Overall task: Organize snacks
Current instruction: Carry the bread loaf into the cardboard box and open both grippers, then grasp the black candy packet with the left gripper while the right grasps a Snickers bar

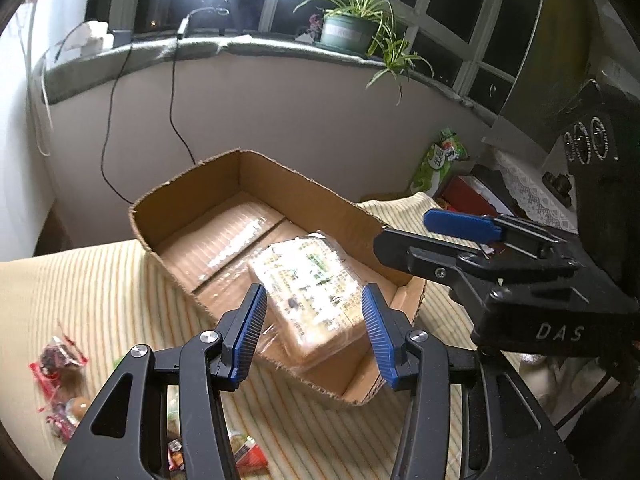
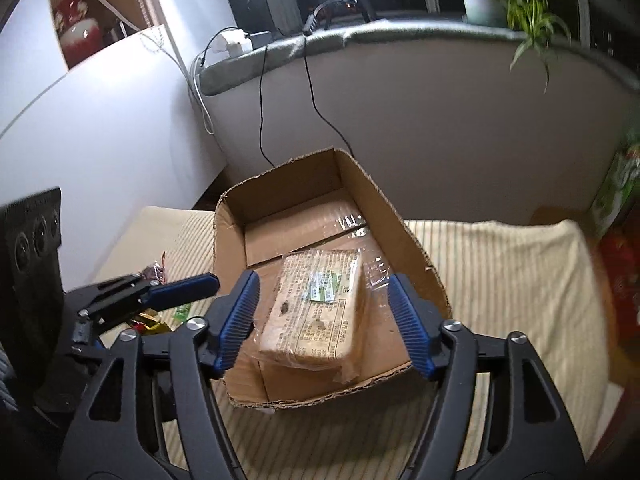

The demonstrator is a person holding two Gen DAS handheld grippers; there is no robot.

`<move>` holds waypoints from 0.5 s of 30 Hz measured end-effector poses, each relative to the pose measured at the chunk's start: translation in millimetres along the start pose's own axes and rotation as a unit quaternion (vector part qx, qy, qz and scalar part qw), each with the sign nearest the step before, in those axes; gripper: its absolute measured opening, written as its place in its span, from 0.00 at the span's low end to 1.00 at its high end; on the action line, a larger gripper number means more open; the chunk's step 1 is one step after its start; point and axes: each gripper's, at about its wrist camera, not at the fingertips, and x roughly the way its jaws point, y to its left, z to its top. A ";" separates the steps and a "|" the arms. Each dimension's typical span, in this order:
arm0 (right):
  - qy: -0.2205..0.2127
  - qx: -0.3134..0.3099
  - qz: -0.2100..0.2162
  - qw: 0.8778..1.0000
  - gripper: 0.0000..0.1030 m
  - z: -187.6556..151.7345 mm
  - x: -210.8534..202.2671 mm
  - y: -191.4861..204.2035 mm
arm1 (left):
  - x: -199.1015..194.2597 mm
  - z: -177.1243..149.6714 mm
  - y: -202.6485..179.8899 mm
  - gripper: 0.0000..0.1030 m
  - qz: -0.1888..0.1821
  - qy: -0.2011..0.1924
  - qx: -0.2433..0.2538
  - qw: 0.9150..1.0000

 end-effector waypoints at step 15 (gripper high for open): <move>-0.044 -0.071 -0.041 0.996 0.74 -15.9 -44.3 58.8 | -55.2 -28.8 22.9 0.55 0.032 -0.032 -0.016 0.999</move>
